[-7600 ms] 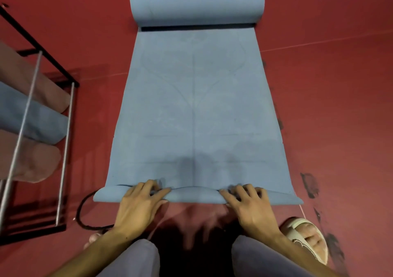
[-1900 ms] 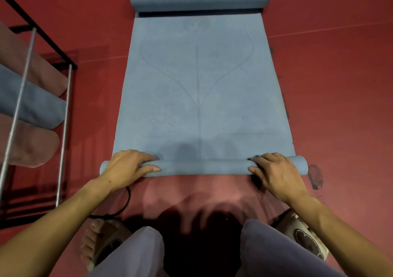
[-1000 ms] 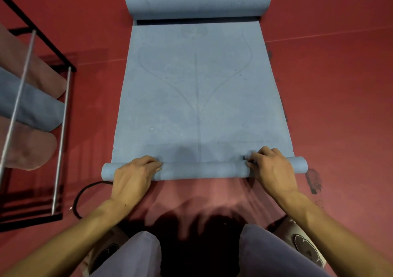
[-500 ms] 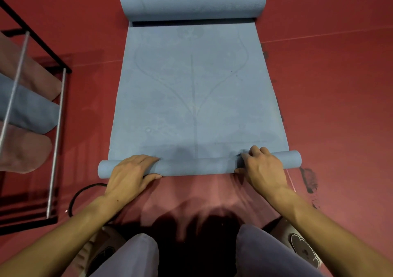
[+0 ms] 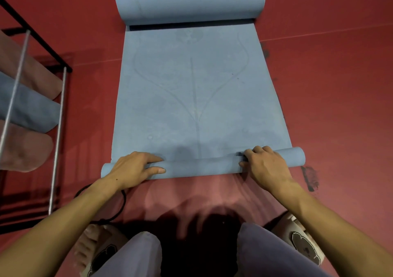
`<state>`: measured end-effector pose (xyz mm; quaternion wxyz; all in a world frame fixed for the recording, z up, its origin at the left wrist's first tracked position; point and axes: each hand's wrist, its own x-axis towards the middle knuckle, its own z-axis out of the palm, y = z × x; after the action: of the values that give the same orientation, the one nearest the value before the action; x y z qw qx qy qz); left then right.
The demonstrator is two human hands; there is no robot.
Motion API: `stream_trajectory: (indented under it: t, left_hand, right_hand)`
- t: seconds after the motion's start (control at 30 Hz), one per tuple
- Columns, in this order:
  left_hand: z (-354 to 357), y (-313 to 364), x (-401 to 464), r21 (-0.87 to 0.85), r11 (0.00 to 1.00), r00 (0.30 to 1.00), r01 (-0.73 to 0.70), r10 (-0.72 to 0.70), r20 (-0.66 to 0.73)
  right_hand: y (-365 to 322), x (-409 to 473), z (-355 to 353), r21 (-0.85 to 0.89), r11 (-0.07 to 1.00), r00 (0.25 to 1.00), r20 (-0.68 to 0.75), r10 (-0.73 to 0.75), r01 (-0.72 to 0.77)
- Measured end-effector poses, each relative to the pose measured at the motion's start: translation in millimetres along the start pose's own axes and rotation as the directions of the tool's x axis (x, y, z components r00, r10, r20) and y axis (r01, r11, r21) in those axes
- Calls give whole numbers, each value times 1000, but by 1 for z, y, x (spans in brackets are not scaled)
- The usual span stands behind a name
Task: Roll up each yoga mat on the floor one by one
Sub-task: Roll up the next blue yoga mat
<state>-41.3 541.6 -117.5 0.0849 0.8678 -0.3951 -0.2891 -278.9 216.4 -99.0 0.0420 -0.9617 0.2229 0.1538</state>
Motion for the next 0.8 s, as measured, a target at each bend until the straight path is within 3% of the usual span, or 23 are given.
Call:
stream_trajectory:
  t: [0.07, 0.23, 0.4, 0.5, 0.8]
  left_hand:
    - [1, 0, 1, 6, 1000, 1000, -9, 9, -17]
    - [4, 4, 1, 65, 998, 985, 23, -12, -173]
    - [9, 12, -2, 3, 1000, 963, -16, 16, -268]
    - [20, 11, -7, 39, 997, 944, -72, 81, -318]
    - [20, 23, -12, 188, 982, 935, 6, 62, -350]
  right_hand:
    - [-3, 5, -4, -10, 1000, 998, 52, 26, -25]
    - [-11, 8, -4, -117, 992, 998, 21, 59, -56]
    - [-7, 9, -7, 35, 998, 999, -6, 45, -45]
    - [-6, 9, -6, 88, 995, 998, -56, 41, -36]
    - [-9, -2, 18, 98, 995, 952, -307, 11, 21]
